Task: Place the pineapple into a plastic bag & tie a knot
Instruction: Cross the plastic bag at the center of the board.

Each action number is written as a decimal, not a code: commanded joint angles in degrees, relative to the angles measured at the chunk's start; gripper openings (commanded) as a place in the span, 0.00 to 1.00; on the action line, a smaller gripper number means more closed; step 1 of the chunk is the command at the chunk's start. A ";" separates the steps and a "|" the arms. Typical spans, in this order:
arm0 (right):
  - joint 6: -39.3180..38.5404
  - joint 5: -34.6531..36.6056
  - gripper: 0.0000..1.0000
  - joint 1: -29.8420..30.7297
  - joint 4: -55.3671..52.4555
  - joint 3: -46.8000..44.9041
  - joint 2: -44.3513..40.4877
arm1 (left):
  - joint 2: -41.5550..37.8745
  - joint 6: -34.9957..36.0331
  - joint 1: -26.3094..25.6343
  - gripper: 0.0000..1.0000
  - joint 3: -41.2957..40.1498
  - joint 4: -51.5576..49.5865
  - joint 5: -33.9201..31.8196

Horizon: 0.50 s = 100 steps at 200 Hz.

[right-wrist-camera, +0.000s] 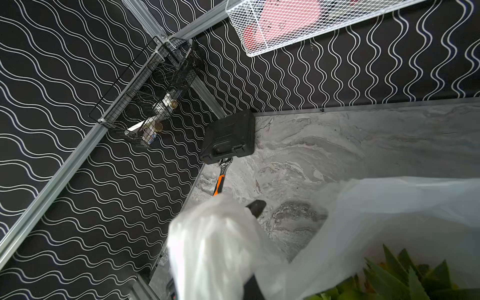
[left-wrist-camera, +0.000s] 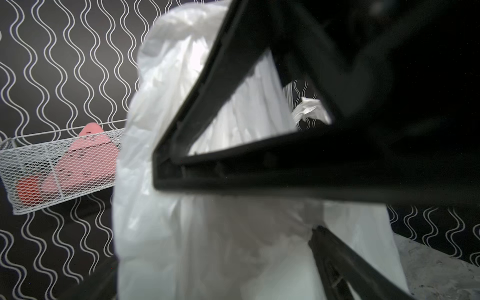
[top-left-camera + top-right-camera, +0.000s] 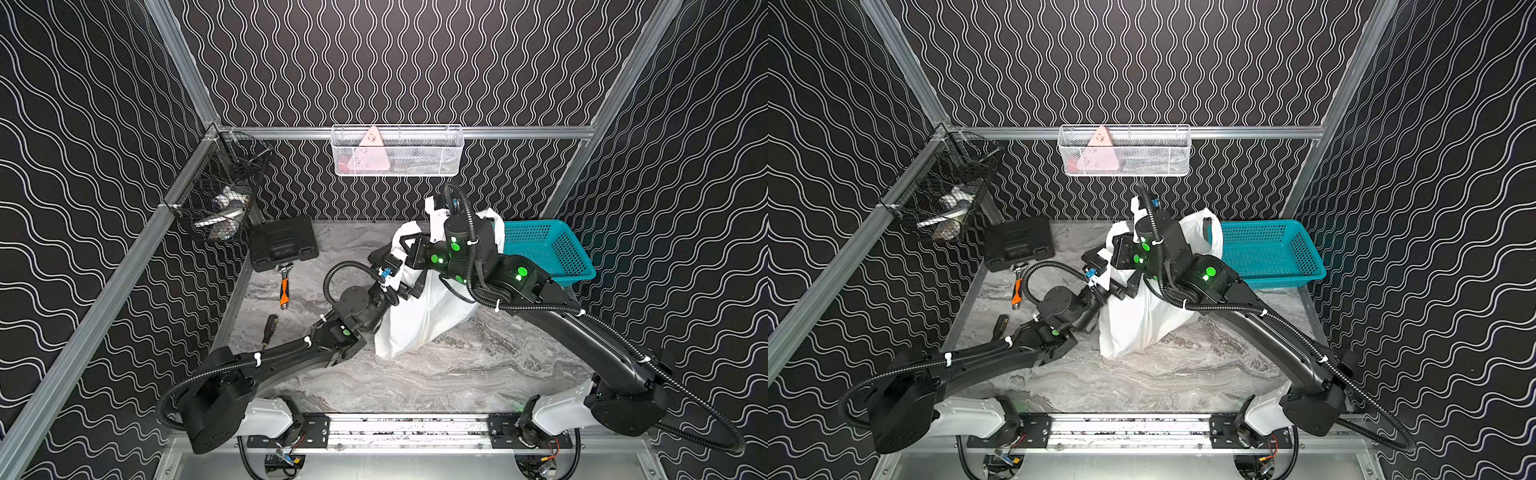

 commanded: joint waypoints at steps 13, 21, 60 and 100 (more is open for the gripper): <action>1.43 3.00 0.00 0.18 5.52 -1.15 -1.07 | 1.33 -3.01 -0.01 0.58 0.59 4.43 3.75; 0.40 2.96 0.00 0.18 5.85 -1.52 -1.40 | 1.35 -3.70 0.11 0.44 -0.15 4.62 3.82; -13.70 -6.48 0.08 -4.12 12.54 -7.15 -6.97 | -1.22 -15.80 10.02 0.00 -2.59 -0.45 20.81; -36.05 -53.78 0.91 -21.72 8.17 -10.43 -10.09 | 2.69 -30.34 23.47 0.00 2.57 -0.67 54.68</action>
